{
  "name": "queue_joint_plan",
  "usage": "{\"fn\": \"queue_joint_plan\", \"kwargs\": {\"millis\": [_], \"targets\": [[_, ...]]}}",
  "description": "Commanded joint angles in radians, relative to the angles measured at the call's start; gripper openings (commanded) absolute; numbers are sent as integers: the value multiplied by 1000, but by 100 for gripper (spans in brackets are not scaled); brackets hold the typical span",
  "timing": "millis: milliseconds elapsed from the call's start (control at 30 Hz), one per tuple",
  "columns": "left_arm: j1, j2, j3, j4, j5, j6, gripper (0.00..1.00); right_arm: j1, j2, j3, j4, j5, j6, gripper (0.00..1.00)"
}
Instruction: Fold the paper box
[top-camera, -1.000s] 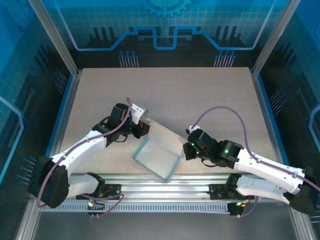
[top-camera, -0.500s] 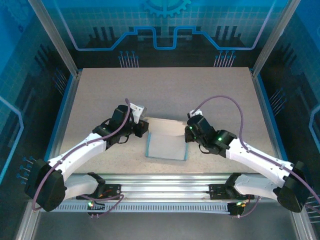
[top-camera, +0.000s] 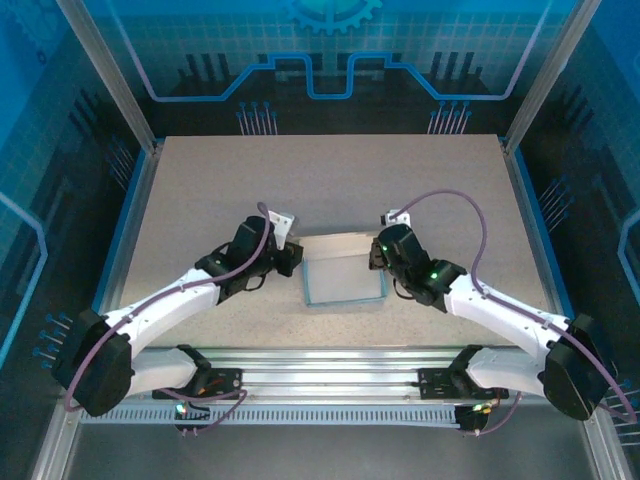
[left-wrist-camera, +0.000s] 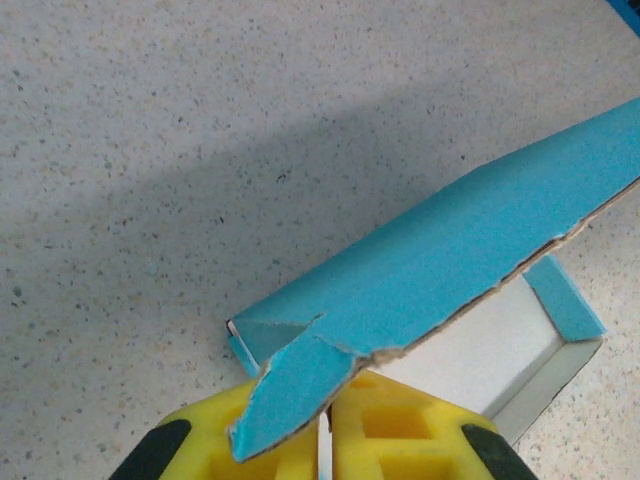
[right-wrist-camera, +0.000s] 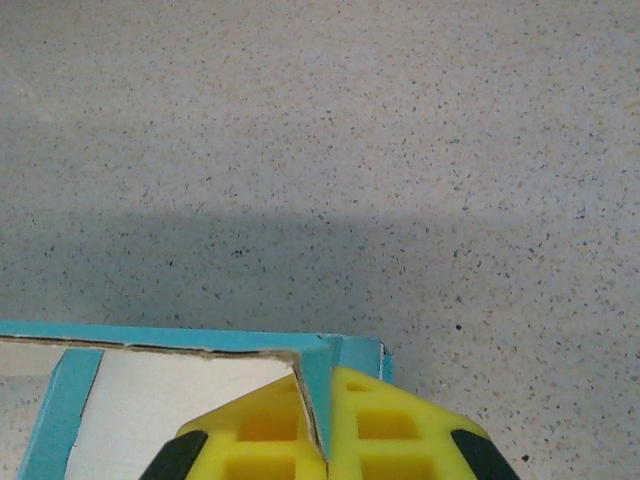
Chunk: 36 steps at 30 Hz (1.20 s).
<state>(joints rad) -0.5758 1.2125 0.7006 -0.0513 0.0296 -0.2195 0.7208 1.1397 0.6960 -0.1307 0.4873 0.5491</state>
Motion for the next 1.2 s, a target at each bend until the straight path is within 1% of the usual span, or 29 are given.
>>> {"fn": "queue_joint_plan", "kwargs": {"millis": [0, 200, 400, 600, 833, 1000, 1167], "targets": [[-26, -38, -33, 83, 30, -15, 11, 14, -65, -61, 116, -57, 28, 2], [-70, -104, -96, 81, -5, -13, 12, 24, -169, -181, 142, -69, 56, 4], [-108, -180, -169, 74, -37, -43, 12, 63, -253, -263, 141, -52, 108, 5], [-144, -204, -218, 76, -62, -70, 12, 115, -270, -294, 125, -22, 154, 5], [-187, -196, -226, 67, -107, -69, 12, 145, -272, -317, 89, -7, 199, 7], [-203, -180, -237, 51, -162, -41, 12, 146, -300, -332, 65, -47, 191, 10], [-208, -176, -257, 85, -153, -64, 12, 146, -310, -341, 37, -87, 192, 11]]}}
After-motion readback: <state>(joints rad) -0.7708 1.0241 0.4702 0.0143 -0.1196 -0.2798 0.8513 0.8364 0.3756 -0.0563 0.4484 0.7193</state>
